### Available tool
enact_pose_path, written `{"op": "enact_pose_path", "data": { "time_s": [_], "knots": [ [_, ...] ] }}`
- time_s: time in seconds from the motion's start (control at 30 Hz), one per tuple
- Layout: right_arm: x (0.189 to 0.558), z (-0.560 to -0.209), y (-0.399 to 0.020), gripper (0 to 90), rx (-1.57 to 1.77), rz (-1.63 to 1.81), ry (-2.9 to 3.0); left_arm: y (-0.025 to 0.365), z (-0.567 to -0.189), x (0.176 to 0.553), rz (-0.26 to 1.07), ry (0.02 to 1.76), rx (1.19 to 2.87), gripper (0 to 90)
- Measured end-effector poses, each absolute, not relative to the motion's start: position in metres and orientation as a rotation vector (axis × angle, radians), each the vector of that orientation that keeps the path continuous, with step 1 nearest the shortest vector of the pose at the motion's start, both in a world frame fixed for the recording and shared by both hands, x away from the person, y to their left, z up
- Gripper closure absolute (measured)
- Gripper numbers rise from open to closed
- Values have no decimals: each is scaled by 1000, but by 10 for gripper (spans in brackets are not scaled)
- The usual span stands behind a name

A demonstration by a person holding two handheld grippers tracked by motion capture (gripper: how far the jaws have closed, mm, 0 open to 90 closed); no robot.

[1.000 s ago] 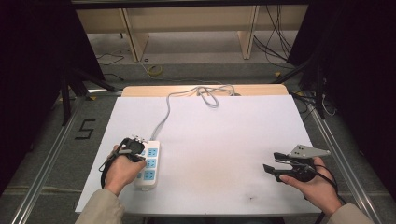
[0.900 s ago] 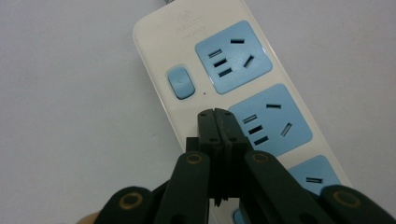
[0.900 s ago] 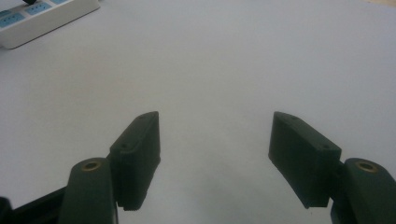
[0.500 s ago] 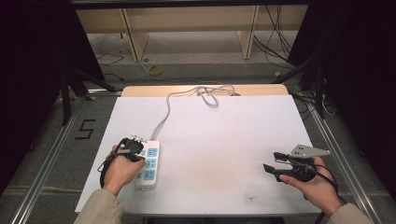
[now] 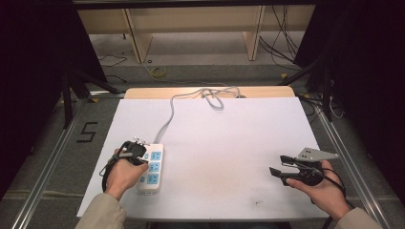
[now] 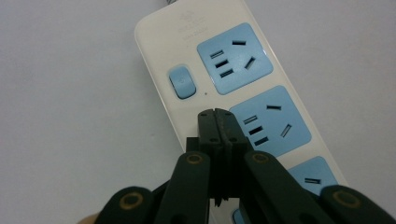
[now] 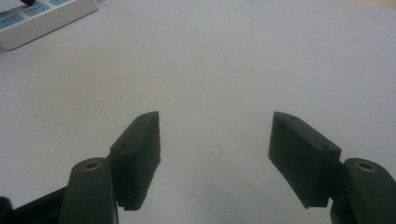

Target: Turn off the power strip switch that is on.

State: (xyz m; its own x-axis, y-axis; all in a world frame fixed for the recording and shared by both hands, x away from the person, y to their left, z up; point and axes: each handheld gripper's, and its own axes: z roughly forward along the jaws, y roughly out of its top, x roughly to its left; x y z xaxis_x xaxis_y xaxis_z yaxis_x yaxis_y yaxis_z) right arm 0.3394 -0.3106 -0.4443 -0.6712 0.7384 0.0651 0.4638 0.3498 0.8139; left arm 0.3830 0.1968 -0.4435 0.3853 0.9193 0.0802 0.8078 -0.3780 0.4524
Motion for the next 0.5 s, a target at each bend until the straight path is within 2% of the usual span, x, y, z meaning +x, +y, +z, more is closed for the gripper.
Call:
{"op": "enact_pose_path", "data": {
  "time_s": [0.5],
  "knots": [
    [339,-444,-311,345,1069,1230,2304,198,-443,383,448,1504,2301,900]
  ]
}}
